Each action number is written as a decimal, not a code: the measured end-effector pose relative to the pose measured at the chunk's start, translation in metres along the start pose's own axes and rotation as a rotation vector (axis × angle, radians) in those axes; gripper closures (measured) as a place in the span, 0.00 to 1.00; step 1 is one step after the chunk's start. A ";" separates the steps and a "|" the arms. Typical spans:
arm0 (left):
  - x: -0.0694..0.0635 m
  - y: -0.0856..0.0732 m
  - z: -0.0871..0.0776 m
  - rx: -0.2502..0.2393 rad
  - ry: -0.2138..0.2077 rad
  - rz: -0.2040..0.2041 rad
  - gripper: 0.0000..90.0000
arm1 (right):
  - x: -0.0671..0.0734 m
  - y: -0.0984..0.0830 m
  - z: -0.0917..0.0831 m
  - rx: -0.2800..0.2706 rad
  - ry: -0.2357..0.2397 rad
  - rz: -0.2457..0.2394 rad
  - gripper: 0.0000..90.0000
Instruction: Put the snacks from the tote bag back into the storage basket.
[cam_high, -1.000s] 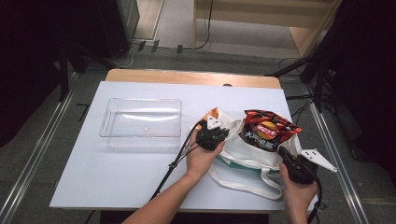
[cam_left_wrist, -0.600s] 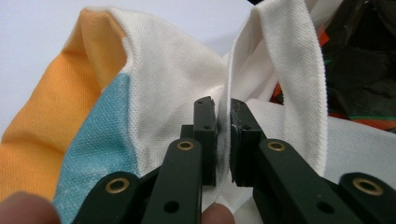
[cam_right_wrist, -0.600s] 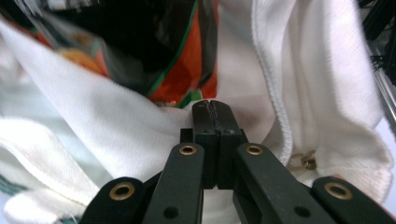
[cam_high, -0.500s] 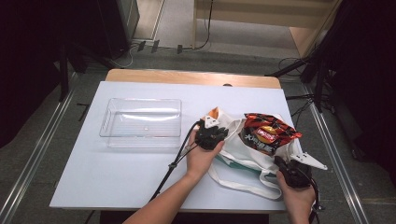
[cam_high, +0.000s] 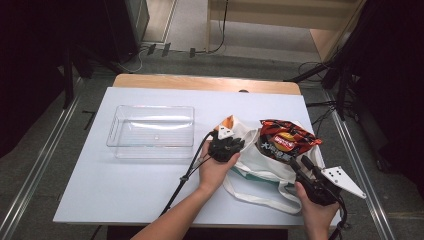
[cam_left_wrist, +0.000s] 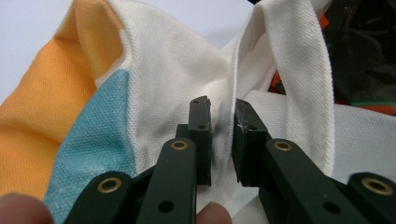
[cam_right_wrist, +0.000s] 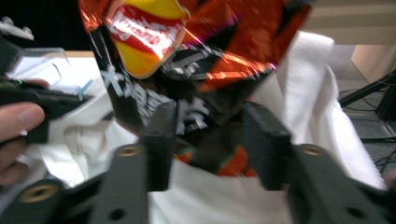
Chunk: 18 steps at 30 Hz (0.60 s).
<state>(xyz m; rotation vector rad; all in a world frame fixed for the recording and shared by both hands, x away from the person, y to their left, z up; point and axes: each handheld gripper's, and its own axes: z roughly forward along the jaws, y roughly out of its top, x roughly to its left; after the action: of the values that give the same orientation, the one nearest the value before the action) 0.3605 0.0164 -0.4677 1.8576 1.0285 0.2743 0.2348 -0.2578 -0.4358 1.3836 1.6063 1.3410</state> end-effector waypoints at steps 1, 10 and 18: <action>0.000 0.000 0.000 0.000 0.001 0.002 0.89 | 0.001 0.002 0.001 -0.005 -0.009 0.005 0.53; -0.002 -0.002 -0.001 -0.001 0.003 0.011 0.89 | -0.003 0.007 0.025 0.043 0.029 0.087 0.40; -0.003 -0.004 0.000 -0.002 0.007 0.025 0.89 | 0.013 0.004 0.034 0.063 0.014 -0.022 0.67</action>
<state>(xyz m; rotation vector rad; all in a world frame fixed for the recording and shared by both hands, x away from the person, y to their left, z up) 0.3568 0.0147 -0.4705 1.8698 1.0102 0.2973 0.2639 -0.2357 -0.4402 1.3920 1.6815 1.3003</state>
